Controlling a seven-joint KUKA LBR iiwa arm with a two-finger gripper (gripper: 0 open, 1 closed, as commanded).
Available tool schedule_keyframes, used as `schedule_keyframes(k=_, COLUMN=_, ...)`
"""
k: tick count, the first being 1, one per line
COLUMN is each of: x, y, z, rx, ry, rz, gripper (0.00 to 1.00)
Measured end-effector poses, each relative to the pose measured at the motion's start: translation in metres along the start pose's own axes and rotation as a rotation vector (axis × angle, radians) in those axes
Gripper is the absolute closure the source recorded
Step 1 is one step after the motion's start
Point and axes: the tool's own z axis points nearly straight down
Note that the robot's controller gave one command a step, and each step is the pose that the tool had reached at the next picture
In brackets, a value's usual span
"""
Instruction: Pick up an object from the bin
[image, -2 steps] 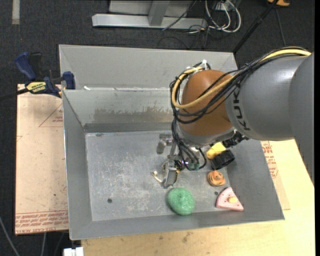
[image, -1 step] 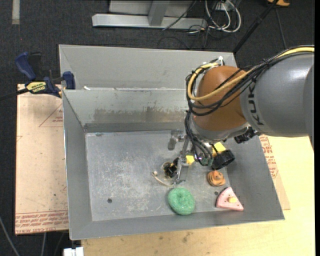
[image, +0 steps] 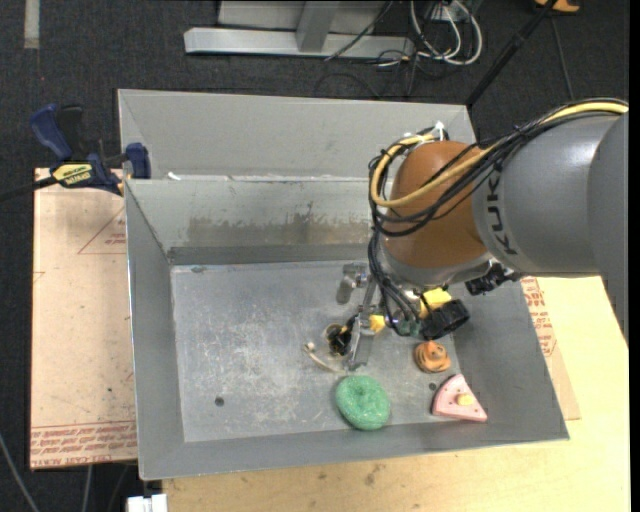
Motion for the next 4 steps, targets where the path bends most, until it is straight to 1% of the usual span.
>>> schedule_keyframes(k=1, x=-0.003, y=-0.019, z=0.014, rx=-0.001, ry=0.003, rz=0.038, gripper=0.0)
schedule_keyframes(k=2, x=-0.002, y=-0.021, z=0.06, rx=-0.002, ry=-0.001, rz=0.064, gripper=1.0)
schedule_keyframes(k=3, x=-0.002, y=-0.021, z=0.06, rx=-0.001, ry=-0.001, rz=0.064, gripper=1.0)
schedule_keyframes(k=4, x=0.013, y=-0.02, z=0.052, rx=-0.001, ry=0.004, rz=0.063, gripper=1.0)
